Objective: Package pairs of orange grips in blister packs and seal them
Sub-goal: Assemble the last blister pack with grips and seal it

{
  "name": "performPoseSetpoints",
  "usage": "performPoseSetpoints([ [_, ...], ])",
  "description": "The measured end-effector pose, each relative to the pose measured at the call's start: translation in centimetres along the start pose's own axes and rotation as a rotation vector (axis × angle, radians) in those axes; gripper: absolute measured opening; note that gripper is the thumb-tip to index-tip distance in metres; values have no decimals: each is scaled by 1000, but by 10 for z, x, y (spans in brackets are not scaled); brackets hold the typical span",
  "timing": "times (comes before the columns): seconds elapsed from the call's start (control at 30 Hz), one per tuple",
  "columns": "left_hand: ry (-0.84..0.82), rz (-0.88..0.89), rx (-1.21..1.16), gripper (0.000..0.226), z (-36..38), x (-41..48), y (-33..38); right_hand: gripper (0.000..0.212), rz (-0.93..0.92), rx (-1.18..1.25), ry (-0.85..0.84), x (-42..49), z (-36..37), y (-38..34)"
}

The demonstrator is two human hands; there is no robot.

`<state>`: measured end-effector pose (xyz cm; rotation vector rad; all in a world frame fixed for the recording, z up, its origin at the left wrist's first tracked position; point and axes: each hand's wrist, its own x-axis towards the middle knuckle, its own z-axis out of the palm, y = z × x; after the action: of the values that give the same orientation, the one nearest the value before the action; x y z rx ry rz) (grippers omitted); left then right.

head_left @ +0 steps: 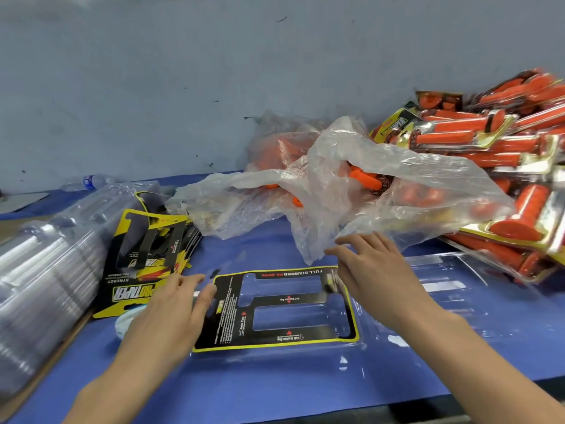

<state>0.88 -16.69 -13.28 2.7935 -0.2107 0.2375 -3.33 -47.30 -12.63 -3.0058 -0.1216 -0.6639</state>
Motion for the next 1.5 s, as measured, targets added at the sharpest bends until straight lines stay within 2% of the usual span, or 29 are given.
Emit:
performPoseSetpoints([
  [0.1, -26, 186, 13, 46, 5, -3, 1, 32, -9, 30, 22, 1, 2, -7],
  [0.17, -25, 252, 20, 58, 8, -5, 3, 36, -20, 38, -20, 1, 6, -8],
  [0.23, -30, 286, 47, 60, 10, -5, 4, 38, -28, 30, -50, 2, 9, -8],
  [0.47, -17, 324, 42, 44, 15, -2, 1, 36, -36, 35, -67, -2, 17, -10],
  [0.97, -12, 326, -2, 52, 13, 0, -9, 35, 9, 137, -76, -3, 13, -10],
  [1.2, 6, 381, -89, 54, -8, 1, -13, 30, 64, 266, 5, -3, -7, -5],
  [1.33, -3, 376, -97, 51, -13, -4, -19, 24, 33, 233, 93, -17, -18, -2],
  [1.5, -4, 441, -85, 51, -11, -11, -13, 31, -82, 200, 69, -39, -35, 4],
])
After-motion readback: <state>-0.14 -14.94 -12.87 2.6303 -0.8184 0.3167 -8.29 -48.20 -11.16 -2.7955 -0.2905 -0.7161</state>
